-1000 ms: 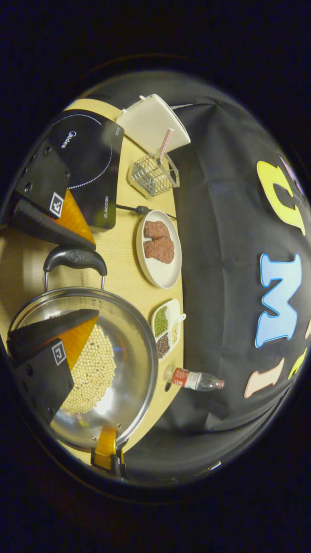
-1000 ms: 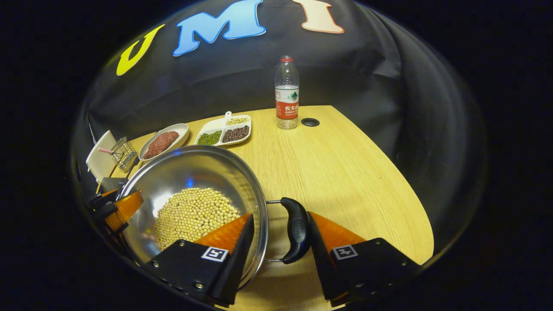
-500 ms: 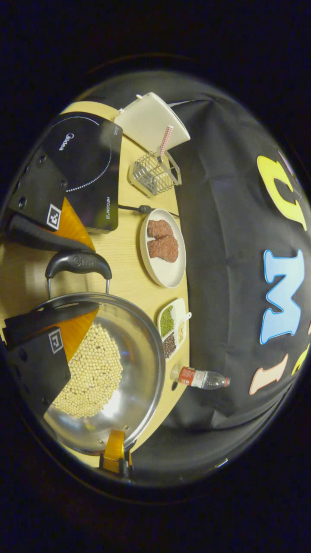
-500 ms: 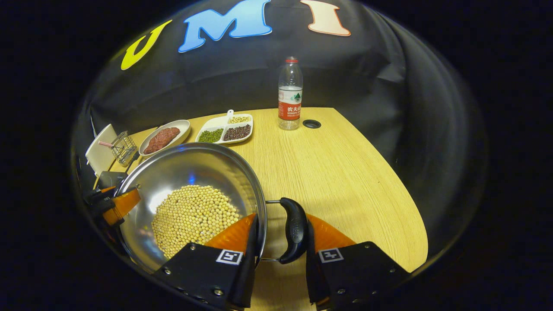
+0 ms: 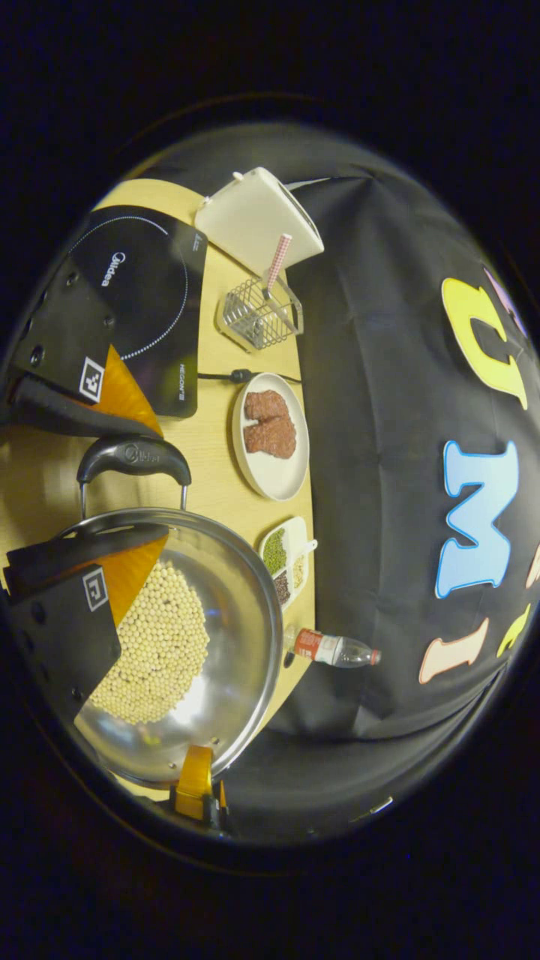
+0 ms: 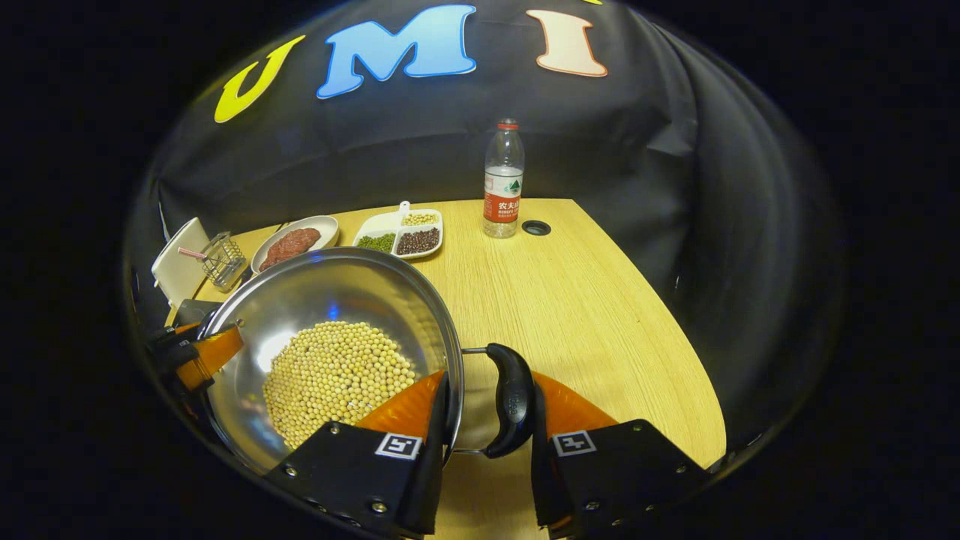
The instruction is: First push the handle of the pot to place it horizontally, then grasp the pot with both hands and set it on the induction cooktop.
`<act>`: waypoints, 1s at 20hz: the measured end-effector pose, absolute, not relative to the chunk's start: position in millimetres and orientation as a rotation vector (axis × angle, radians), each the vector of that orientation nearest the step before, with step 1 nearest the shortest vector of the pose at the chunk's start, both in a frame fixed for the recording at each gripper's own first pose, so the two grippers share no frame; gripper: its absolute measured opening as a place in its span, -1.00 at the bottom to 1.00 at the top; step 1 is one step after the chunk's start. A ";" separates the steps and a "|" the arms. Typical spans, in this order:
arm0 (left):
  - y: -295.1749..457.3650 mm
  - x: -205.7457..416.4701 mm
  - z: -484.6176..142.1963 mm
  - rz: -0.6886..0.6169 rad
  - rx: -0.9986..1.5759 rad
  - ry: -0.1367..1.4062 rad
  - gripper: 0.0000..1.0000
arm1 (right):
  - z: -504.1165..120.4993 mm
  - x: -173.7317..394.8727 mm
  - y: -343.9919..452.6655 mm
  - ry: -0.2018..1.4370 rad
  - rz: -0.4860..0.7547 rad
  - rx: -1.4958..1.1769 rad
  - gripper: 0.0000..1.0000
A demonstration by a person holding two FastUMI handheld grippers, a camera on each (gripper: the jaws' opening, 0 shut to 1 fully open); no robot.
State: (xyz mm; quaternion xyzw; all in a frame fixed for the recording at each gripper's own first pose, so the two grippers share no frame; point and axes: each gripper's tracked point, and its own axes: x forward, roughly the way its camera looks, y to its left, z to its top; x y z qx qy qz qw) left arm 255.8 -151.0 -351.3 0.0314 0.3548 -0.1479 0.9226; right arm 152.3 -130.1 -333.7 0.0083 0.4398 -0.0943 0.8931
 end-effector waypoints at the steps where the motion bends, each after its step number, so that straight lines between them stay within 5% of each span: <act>1: -145.1 255.4 -345.3 -0.302 0.066 0.722 0.39 | -328.7 151.3 -125.2 0.909 -0.196 0.018 -0.02; 20: 40.9 252.2 -317.3 -0.174 0.051 0.699 0.39 | -306.7 162.3 37.9 0.899 -0.061 0.021 -0.02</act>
